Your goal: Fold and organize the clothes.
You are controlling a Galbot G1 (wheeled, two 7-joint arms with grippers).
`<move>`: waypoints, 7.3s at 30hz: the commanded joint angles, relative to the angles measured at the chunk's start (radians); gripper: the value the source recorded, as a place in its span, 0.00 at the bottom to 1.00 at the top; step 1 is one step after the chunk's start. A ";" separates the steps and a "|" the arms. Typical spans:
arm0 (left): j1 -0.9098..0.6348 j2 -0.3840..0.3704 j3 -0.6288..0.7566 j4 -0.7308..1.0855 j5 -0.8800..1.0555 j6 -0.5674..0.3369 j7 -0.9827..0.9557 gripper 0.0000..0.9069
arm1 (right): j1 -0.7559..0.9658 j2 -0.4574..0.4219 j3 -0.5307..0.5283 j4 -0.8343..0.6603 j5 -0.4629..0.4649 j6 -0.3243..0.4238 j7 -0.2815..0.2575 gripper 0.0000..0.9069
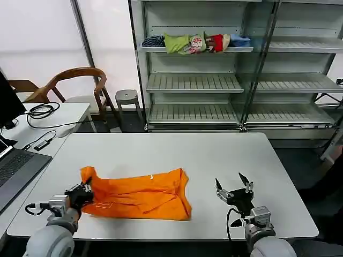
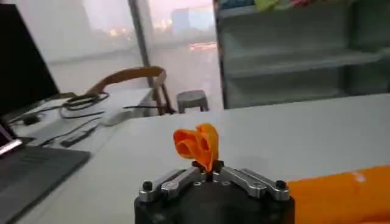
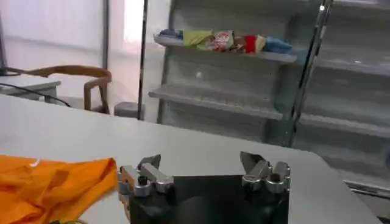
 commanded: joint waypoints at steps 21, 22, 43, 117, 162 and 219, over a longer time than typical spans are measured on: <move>-0.226 -0.237 0.427 0.156 0.121 -0.068 0.070 0.02 | -0.155 -0.002 0.222 0.090 0.023 0.002 -0.007 1.00; -0.226 -0.237 0.427 0.158 0.121 -0.068 0.070 0.02 | -0.155 -0.001 0.222 0.091 0.023 0.002 -0.007 1.00; -0.248 -0.305 0.475 0.172 -0.055 -0.221 0.105 1.00 | -0.130 -0.002 0.202 0.078 0.023 0.001 -0.008 1.00; -0.094 -0.169 0.291 0.254 0.043 -0.116 -0.102 0.03 | -0.017 -0.002 0.093 0.047 0.004 -0.004 -0.010 1.00; 0.064 0.130 -0.355 0.100 -0.120 0.014 0.218 0.02 | 0.011 0.005 0.052 0.050 0.003 -0.001 -0.011 1.00; 0.068 -0.167 0.465 -0.065 0.642 -0.178 -0.017 0.03 | -0.071 0.035 0.106 0.070 -0.042 -0.009 -0.008 1.00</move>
